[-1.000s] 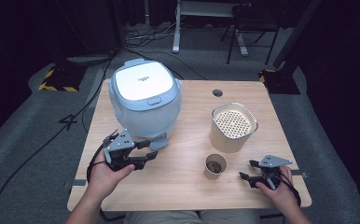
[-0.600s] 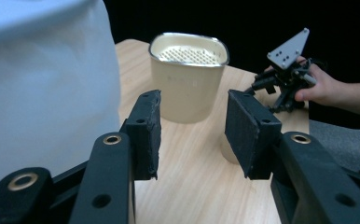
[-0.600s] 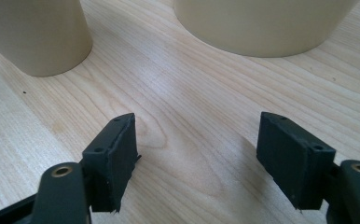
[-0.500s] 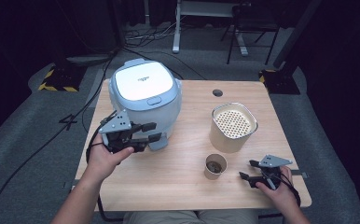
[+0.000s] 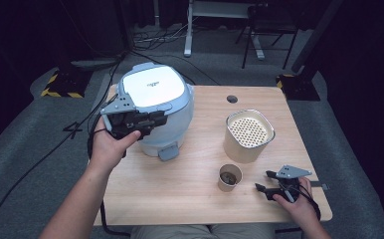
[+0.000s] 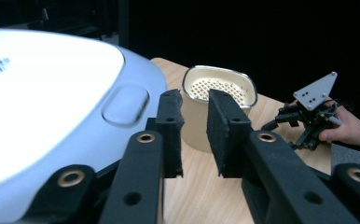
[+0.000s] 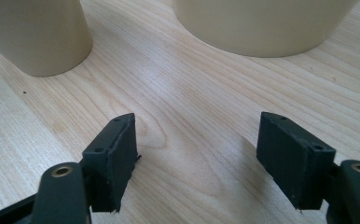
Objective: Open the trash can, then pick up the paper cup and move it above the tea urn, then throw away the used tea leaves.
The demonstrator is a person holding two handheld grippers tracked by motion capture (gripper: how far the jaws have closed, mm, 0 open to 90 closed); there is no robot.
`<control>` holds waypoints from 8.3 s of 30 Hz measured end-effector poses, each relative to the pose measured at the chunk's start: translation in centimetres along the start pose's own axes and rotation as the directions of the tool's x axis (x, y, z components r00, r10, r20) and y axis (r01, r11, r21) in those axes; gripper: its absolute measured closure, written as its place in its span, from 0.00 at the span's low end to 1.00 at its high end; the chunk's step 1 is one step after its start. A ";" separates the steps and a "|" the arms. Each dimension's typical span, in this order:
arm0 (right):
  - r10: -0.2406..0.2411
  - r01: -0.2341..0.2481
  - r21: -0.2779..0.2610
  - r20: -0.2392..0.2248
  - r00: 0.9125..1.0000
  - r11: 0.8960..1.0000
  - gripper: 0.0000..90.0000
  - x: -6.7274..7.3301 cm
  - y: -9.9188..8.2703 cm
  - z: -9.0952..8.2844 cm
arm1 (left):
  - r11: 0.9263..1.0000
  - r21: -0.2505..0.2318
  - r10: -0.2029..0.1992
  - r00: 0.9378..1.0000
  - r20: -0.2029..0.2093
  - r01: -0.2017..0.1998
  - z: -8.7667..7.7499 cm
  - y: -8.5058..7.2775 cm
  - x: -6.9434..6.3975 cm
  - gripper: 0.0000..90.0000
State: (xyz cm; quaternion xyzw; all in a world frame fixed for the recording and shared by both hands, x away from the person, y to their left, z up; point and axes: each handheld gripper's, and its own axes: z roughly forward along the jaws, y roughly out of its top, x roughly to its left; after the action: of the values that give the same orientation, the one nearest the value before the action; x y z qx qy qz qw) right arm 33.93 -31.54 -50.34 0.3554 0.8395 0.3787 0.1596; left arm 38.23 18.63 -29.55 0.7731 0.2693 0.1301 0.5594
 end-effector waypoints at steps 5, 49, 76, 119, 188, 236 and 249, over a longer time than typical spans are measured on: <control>0.001 -0.001 -0.002 0.000 1.000 1.000 0.33 0.0 0.0 0.0 | 0.999 0.026 -0.027 0.999 -0.037 0.028 0.0 1.4 0.5 0.97; 0.000 0.000 -0.002 0.000 1.000 1.000 0.33 0.0 0.0 0.0 | 0.995 0.097 0.037 0.998 -0.054 -0.032 2.0 2.0 -0.3 0.73; -0.016 0.015 -0.021 -0.041 0.999 1.000 0.28 0.8 1.3 -1.5 | 0.992 0.119 0.032 0.996 0.079 -0.042 2.1 -7.6 -3.8 0.43; -0.138 0.128 -0.069 -0.166 0.976 0.989 0.18 6.7 5.5 0.8 | 0.899 0.436 0.030 0.990 -0.136 0.033 7.0 -19.9 -2.0 0.18; -0.189 0.144 -0.243 -0.174 0.966 0.959 0.34 3.4 13.4 -3.3 | 0.895 0.444 0.031 0.989 -0.145 0.037 7.3 -19.8 -1.9 0.14; -0.075 0.061 -0.200 -0.061 0.995 0.978 0.34 -8.4 19.9 -0.7 | 0.893 0.449 0.034 0.989 -0.141 0.033 7.4 -19.8 -1.8 0.14; -0.288 0.299 -0.139 0.092 0.953 0.944 0.34 -7.2 20.1 -2.0 | 0.894 0.447 0.031 0.989 -0.143 0.037 7.4 -19.8 -1.9 0.14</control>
State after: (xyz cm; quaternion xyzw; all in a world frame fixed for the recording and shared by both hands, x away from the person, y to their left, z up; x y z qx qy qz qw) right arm 47.44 -28.48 -33.96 0.2265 0.8458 0.4005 0.2699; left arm 35.03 16.23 -50.36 0.8691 0.3333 0.1200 0.3453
